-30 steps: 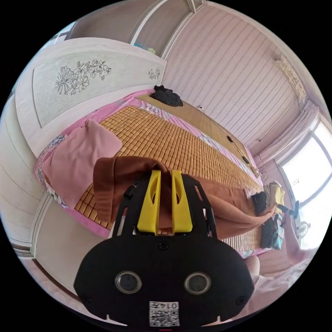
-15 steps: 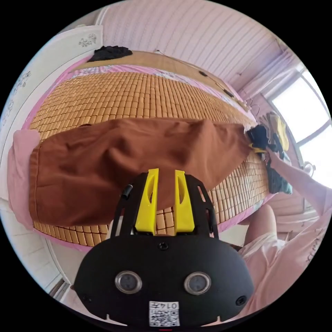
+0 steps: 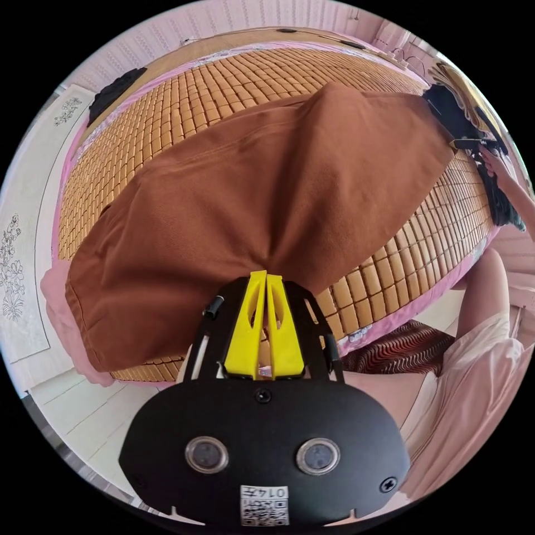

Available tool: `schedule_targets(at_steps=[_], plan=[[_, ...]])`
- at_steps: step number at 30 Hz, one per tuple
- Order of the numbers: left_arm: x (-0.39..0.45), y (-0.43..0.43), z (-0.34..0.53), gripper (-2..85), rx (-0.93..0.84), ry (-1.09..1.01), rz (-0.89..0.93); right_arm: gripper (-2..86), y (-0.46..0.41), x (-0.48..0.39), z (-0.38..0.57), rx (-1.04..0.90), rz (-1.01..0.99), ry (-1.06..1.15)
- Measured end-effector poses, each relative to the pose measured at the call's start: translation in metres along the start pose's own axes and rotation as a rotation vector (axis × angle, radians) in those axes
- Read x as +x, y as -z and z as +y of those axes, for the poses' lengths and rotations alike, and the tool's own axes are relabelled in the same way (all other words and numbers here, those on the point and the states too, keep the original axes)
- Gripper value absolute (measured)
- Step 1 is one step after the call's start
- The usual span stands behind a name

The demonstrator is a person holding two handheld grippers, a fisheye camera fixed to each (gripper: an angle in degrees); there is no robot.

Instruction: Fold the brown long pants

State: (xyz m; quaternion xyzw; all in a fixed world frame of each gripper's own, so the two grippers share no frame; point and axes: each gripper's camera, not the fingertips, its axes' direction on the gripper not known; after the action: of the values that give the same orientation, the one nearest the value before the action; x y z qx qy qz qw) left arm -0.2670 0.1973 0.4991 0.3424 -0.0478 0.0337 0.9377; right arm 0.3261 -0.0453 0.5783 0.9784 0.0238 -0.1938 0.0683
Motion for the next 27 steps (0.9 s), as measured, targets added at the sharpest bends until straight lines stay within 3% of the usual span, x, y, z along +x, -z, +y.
schedule_targets(at_steps=[7,12,19,23,26,27], plan=[[0.021,-0.005,0.031,-1.0,-0.094,-0.051,0.206,2.5,-0.012,0.022,0.162,-0.130,-0.093,-0.014],[0.039,0.016,0.052,-0.9,-0.022,-0.102,0.250,5.9,0.003,0.054,0.262,-0.002,-0.181,-0.185],[0.070,0.087,-0.015,2.7,0.282,-0.167,0.081,9.5,0.038,0.063,0.238,0.262,-0.132,-0.169],[0.094,0.061,-0.085,7.7,0.191,-0.132,0.085,9.8,0.006,0.078,0.197,0.205,-0.157,-0.222],[0.111,0.011,-0.120,9.3,-0.008,-0.140,0.059,3.1,-0.014,0.089,0.192,0.170,-0.203,-0.276],[0.112,0.007,-0.120,8.1,0.008,-0.132,0.066,1.2,-0.011,0.092,0.197,0.193,-0.216,-0.290]])
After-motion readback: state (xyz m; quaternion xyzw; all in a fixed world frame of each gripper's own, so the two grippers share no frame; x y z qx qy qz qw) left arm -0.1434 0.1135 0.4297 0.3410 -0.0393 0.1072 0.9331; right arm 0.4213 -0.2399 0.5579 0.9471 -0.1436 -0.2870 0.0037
